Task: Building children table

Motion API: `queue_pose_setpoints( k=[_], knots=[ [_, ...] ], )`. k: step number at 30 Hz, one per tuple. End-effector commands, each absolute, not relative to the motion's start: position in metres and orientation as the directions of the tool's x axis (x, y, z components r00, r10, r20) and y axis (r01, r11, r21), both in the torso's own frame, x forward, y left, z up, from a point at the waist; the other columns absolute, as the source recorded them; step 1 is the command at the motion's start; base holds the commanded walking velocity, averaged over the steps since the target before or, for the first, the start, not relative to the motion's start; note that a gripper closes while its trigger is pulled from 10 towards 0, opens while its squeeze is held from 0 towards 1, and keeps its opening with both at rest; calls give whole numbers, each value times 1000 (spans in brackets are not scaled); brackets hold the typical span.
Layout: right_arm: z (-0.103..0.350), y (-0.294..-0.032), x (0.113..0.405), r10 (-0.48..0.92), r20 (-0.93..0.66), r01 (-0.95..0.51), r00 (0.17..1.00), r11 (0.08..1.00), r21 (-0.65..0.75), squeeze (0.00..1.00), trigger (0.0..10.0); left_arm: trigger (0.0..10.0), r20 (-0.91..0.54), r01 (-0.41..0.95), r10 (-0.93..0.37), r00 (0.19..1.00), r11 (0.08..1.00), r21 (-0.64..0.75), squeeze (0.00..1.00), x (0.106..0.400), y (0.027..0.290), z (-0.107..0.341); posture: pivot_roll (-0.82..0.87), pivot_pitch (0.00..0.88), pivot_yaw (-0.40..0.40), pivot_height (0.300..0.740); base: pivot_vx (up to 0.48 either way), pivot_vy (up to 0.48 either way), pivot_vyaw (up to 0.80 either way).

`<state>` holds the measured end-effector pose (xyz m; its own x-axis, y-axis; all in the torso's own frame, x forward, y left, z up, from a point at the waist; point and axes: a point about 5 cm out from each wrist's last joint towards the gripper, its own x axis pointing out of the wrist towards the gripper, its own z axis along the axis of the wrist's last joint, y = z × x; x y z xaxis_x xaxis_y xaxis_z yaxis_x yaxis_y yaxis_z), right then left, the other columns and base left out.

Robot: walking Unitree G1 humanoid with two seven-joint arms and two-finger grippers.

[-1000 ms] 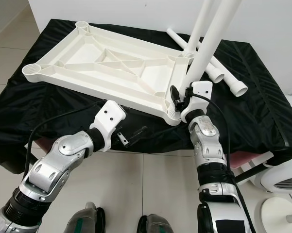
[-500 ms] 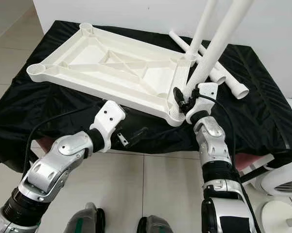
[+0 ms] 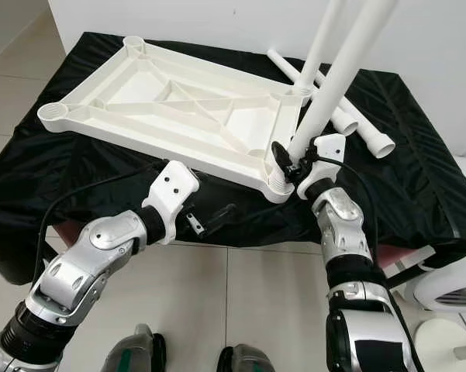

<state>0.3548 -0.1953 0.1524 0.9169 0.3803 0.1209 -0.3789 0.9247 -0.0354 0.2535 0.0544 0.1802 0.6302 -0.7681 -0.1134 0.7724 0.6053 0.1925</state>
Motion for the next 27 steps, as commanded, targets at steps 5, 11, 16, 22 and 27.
queue_pose_setpoints(
  k=[5, 11, 16, 22, 27],
  knots=[
    [127, -198, 352, 403, -12, -403, 915, 915, -6, 0, 10000, 10000, -125, 809, -802, 584, 561, 177, 0, 248, 52, 181, 110, 76, -91, 740, 0, 0, 0],
    [129, -199, 356, 420, -15, -421, 907, 907, -6, 0, 10000, 10000, -123, 807, -800, 587, 564, 176, 0, 248, 53, 181, 110, 72, -84, 740, 0, 0, 0],
    [131, -200, 358, 439, -9, -439, 898, 898, -31, 0, 10000, 10000, -125, 809, -802, 584, 562, 176, 0, 248, 53, 182, 109, 69, -81, 740, 0, 0, 0],
    [134, -199, 357, 473, 16, -472, 881, 881, -42, 0, 10000, 10000, -125, 810, -803, 582, 560, 177, 0, 246, 53, 183, 111, 64, -81, 740, 0, 0, 0],
    [130, -197, 355, 448, 30, -448, 893, 894, -25, 0, 10000, 10000, -124, 808, -801, 585, 564, 172, 0, 246, 53, 182, 112, 61, -85, 740, 0, 0, 0]
  ],
)
